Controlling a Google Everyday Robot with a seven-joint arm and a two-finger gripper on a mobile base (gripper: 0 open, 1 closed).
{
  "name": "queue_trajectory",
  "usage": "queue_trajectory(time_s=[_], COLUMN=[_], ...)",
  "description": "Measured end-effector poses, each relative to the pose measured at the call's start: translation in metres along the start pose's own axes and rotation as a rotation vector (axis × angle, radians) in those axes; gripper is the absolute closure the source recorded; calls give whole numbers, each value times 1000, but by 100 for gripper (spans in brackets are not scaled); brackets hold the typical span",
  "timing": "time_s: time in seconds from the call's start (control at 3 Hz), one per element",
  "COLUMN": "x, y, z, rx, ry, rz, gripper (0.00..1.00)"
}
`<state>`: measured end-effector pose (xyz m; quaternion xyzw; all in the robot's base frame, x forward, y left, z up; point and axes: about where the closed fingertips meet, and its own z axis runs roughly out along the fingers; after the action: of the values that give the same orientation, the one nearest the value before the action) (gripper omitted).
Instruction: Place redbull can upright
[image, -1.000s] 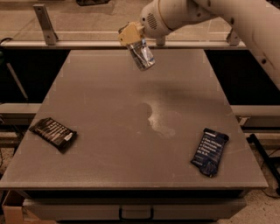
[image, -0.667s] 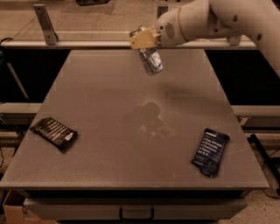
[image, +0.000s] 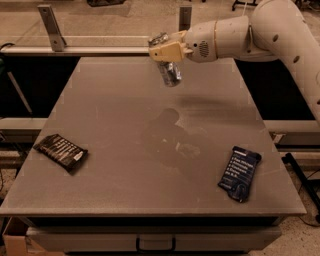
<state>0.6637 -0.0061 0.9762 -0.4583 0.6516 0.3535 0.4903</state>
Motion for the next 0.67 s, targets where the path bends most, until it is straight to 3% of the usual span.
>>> queue_trajectory(time_s=[0.67], x=[38], y=[8], z=[-1], rx=[-82], ry=[-84], rz=[21], gripper=[100])
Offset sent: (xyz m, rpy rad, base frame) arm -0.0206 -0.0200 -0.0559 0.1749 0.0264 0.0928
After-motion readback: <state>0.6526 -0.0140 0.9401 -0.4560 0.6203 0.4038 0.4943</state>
